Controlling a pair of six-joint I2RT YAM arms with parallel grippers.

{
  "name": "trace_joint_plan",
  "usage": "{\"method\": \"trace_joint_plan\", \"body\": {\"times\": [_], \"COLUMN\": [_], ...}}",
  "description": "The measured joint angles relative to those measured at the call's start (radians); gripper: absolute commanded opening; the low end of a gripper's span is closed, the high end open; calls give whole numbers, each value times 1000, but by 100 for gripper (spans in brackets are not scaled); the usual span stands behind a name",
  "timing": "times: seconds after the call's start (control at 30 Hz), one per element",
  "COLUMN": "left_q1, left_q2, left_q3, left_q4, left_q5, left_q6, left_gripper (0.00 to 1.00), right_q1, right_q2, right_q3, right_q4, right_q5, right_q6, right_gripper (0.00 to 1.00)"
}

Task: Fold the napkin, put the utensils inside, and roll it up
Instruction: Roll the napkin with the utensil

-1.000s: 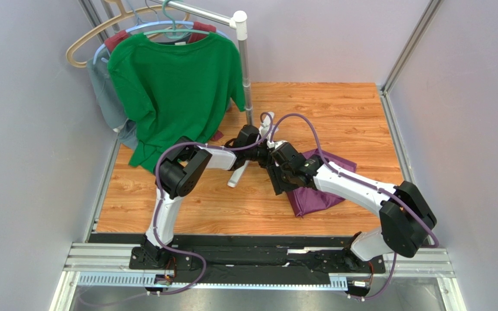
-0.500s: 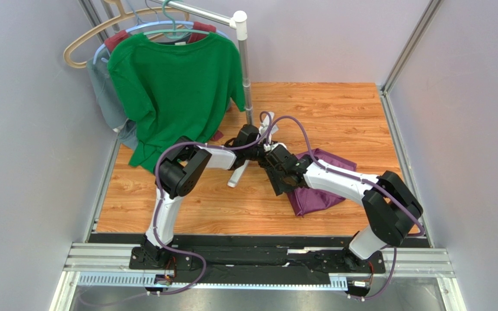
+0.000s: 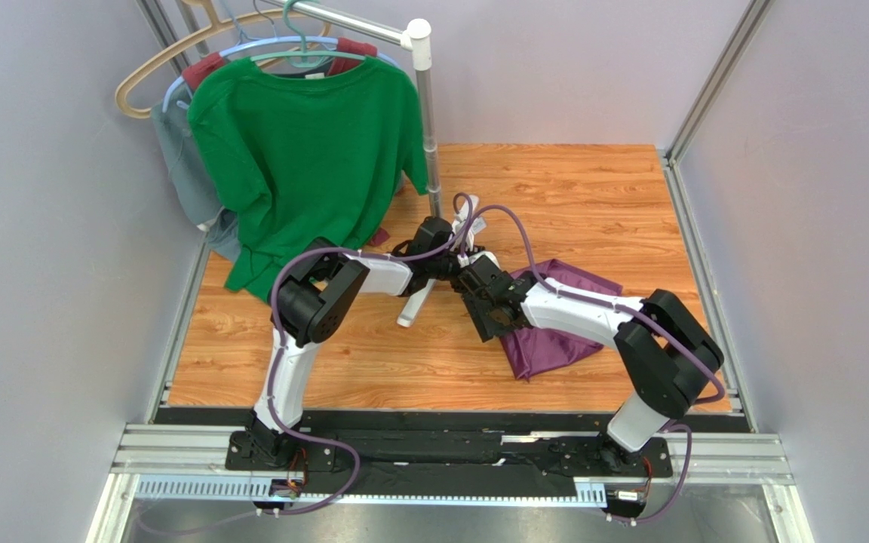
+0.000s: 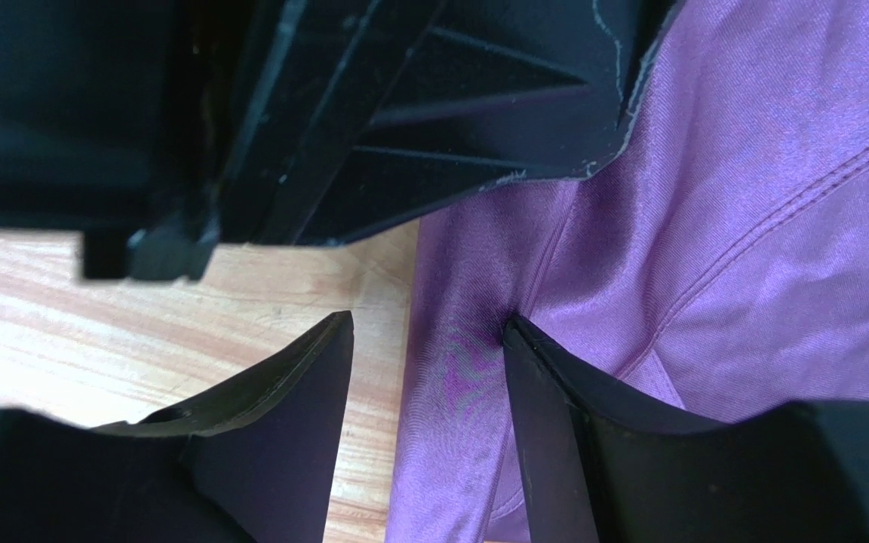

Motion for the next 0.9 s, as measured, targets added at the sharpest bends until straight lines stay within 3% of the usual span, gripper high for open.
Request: {"method": "trace_joint_plan", "body": {"times": [0.33,0.47,0.53,0.67,0.77,0.9], "left_q1": [0,0,0,0,0,0], "left_q2": [1,3,3,3,3,0], "left_q3": [3,3,3,3,3,3], "left_q4": [-1,0,2,8,9,16], "left_q5": [1,1,3,5,6,13], "left_q6": [4,4,3,0,-2,-6], "left_gripper": [37,37,37,39,43,59], "right_q1": [-42,-64,-72,-83,-93,-105], "right_q2": [26,27,21,-6,-25,-52], "right_q3": [-6,-13,-26,-66,-92,-127], "right_q4": [14,25,41,85,113,153], "right_q5": [-5,-45,-67,-87,-93,-109], "right_q6": [4,15,26,51,68,87], "right_gripper": [54,49,41,39,35,34]}}
